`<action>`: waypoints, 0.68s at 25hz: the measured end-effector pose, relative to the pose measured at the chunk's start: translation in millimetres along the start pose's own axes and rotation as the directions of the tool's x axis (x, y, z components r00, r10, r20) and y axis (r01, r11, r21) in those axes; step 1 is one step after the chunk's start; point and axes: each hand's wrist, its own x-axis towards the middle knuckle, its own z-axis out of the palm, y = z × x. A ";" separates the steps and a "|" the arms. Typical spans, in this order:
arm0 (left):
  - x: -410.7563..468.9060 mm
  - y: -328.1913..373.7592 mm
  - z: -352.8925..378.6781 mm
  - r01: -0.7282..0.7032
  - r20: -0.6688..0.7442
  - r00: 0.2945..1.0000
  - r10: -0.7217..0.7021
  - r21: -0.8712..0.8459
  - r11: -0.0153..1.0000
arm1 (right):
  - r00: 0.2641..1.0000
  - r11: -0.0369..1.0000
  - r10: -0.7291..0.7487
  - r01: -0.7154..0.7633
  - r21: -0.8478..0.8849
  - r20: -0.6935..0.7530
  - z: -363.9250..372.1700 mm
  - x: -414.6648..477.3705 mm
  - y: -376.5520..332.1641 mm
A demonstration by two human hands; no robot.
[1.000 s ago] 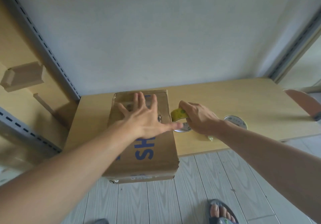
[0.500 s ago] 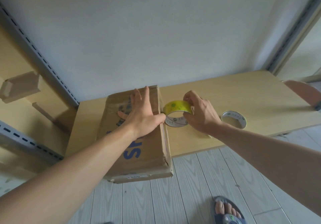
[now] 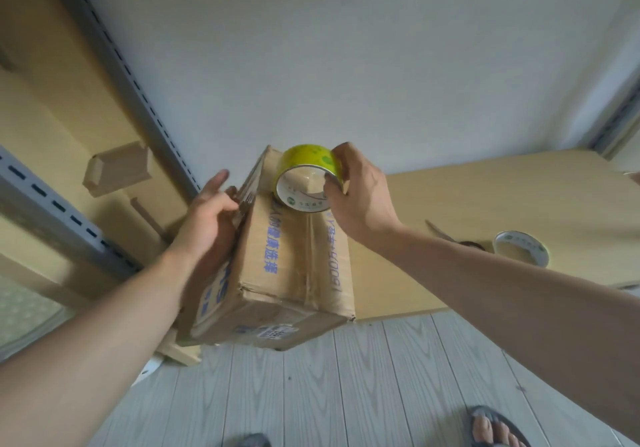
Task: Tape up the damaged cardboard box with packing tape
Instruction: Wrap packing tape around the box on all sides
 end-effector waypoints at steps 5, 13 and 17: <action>5.9 5.9 -17.8 -0.061 0.263 0.963 -0.064 0.439 0.896 | 0.998 0.998 0.029 -0.032 0.053 0.046 32.4 -2.2 -15.2; -6.2 -31.9 -24.2 0.002 0.185 0.980 -0.073 0.361 0.933 | 0.962 0.988 -0.118 0.139 -0.070 0.245 35.3 3.1 -18.9; 15.4 -21.6 -16.9 -0.266 0.339 0.940 0.027 0.683 0.681 | 0.966 0.984 -0.119 0.146 -0.102 0.231 25.3 5.6 -8.8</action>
